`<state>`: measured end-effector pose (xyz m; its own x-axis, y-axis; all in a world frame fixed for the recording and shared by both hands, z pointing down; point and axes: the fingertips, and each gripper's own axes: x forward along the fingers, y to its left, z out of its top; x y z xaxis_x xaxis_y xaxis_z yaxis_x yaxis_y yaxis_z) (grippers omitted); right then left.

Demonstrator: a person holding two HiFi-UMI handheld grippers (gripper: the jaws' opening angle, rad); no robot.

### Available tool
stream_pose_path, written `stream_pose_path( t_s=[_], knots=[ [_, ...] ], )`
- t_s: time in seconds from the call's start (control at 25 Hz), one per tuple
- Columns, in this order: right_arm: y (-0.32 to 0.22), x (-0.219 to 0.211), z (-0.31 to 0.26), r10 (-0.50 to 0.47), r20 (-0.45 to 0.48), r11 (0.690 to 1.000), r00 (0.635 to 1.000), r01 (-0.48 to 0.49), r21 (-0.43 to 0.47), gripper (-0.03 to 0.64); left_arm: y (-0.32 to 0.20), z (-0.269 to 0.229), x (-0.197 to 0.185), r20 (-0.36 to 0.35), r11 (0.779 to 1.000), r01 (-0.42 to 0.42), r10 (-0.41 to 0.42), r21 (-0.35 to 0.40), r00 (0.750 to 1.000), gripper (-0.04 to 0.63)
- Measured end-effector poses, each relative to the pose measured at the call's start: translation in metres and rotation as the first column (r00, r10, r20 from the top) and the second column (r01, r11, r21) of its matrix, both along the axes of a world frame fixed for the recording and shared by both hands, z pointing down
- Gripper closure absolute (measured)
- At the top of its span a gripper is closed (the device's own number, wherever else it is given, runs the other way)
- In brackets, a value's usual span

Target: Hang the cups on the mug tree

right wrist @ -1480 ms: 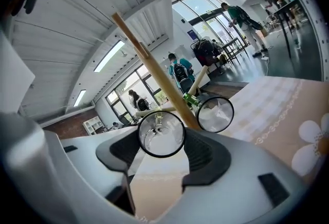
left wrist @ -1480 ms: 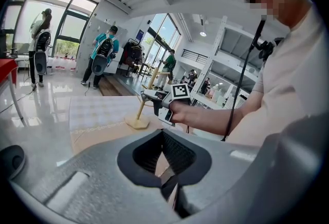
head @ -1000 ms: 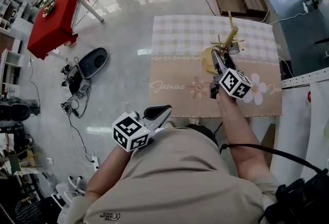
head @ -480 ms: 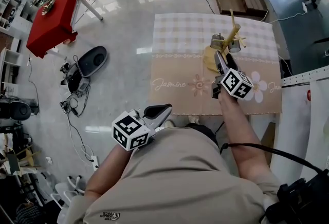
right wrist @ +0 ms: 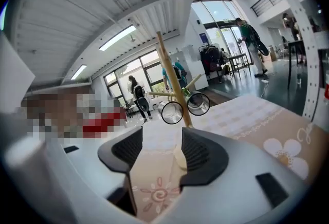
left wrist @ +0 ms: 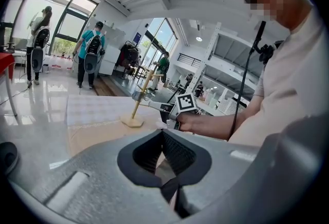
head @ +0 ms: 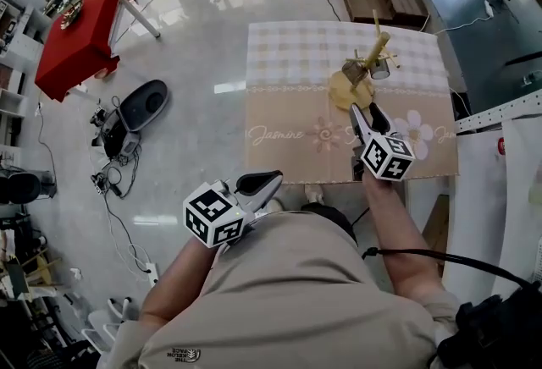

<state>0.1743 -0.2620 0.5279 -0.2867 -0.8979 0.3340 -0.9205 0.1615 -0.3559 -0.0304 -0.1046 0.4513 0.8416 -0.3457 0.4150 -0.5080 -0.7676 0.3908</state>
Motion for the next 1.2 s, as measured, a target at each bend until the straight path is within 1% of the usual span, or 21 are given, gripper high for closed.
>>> stream_pose_path(
  t_s=[0.08, 0.2, 0.28, 0.4, 0.48, 0.6, 0.8, 1.0, 1.2],
  knots=[
    [0.019, -0.01, -0.003, -0.045, -0.067, 0.999, 0.997, 0.045, -0.004, 0.395, 0.005, -0.001, -0.002, -0.009, 1.0, -0.007, 0.007, 0.005, 1.0, 0.588],
    [0.05, -0.027, -0.005, -0.117, -0.172, 0.993, 0.978, 0.114, -0.029, 0.488, 0.013, -0.005, -0.007, -0.027, 1.0, -0.017, 0.018, 0.013, 0.999, 0.588],
    [0.07, -0.037, -0.005, -0.153, -0.211, 0.988, 0.966, 0.147, -0.045, 0.54, 0.019, -0.006, -0.01, -0.037, 1.0, -0.025, 0.025, 0.016, 0.999, 0.588],
    [0.098, -0.051, -0.009, -0.195, -0.242, 0.981, 0.95, 0.188, -0.053, 0.586, 0.029, -0.007, -0.013, -0.057, 0.999, -0.038, 0.039, 0.015, 0.998, 0.588],
    [0.116, -0.061, -0.012, -0.23, -0.253, 0.973, 0.94, 0.222, -0.063, 0.595, 0.036, -0.008, -0.014, -0.078, 0.999, -0.049, 0.05, 0.015, 0.996, 0.588],
    [0.143, -0.081, -0.016, -0.285, -0.244, 0.958, 0.927, 0.272, -0.085, 0.601, 0.045, -0.008, -0.016, -0.099, 0.998, -0.061, 0.062, 0.014, 0.993, 0.588],
    [0.18, -0.121, -0.032, -0.385, -0.244, 0.923, 0.89, 0.377, -0.08, 0.601, 0.056, -0.005, -0.023, -0.079, 0.998, -0.062, 0.064, 0.023, 0.995, 0.588],
    [0.198, -0.149, -0.036, -0.454, -0.266, 0.889, 0.851, 0.451, -0.076, 0.603, 0.067, -0.008, -0.032, -0.085, 0.998, -0.055, 0.057, 0.035, 0.995, 0.588],
    [0.206, -0.172, -0.036, -0.514, -0.257, 0.855, 0.819, 0.514, -0.07, 0.603, 0.078, -0.006, -0.047, -0.08, 0.999, -0.016, 0.019, 0.041, 0.997, 0.588]
  ],
)
